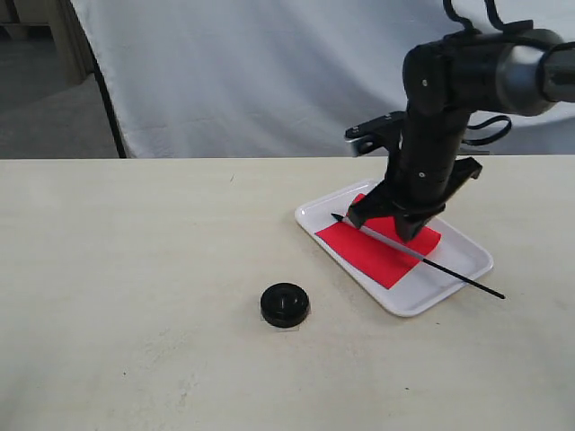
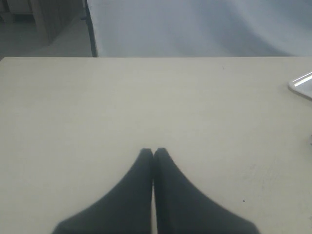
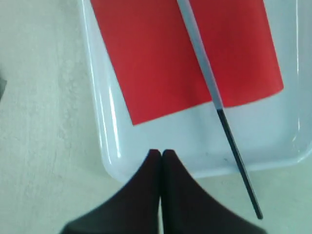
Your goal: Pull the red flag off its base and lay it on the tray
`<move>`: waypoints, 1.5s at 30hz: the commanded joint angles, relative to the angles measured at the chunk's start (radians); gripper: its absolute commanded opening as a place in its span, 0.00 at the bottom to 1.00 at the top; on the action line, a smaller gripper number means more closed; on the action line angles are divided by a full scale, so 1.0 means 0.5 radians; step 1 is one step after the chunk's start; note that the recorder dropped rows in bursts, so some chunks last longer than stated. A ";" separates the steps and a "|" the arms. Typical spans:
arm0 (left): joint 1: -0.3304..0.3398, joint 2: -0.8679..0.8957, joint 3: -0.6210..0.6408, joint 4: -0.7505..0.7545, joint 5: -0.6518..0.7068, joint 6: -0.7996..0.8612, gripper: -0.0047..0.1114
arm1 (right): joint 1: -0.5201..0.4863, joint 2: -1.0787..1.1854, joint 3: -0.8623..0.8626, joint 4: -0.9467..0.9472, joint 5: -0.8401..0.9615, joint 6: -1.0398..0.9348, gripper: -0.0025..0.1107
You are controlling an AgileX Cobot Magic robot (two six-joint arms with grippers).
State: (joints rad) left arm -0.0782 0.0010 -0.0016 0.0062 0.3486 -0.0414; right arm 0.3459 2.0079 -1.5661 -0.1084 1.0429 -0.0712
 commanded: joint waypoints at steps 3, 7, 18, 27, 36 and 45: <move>-0.009 -0.002 0.003 0.000 -0.009 0.000 0.04 | -0.226 -0.192 0.320 0.120 -0.079 -0.017 0.02; -0.009 -0.002 0.003 0.000 -0.009 0.000 0.04 | -0.366 -0.417 0.572 0.140 -0.132 -0.087 0.02; -0.009 -0.002 0.003 0.000 -0.009 0.000 0.04 | -0.964 -1.239 1.163 0.217 -0.258 -0.172 0.02; -0.009 -0.002 0.003 0.000 -0.009 0.000 0.04 | -1.081 -2.187 1.818 0.319 -1.031 -0.172 0.02; -0.009 -0.002 0.003 0.000 -0.009 0.000 0.04 | -1.077 -3.156 2.478 0.355 -1.933 0.004 0.02; -0.009 -0.002 0.003 0.000 -0.009 0.000 0.04 | -0.888 -3.854 2.623 0.375 -2.106 -0.002 0.02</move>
State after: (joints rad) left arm -0.0782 0.0010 -0.0016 0.0062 0.3486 -0.0414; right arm -0.1505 0.1470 -0.2614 0.0804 0.0064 -0.0566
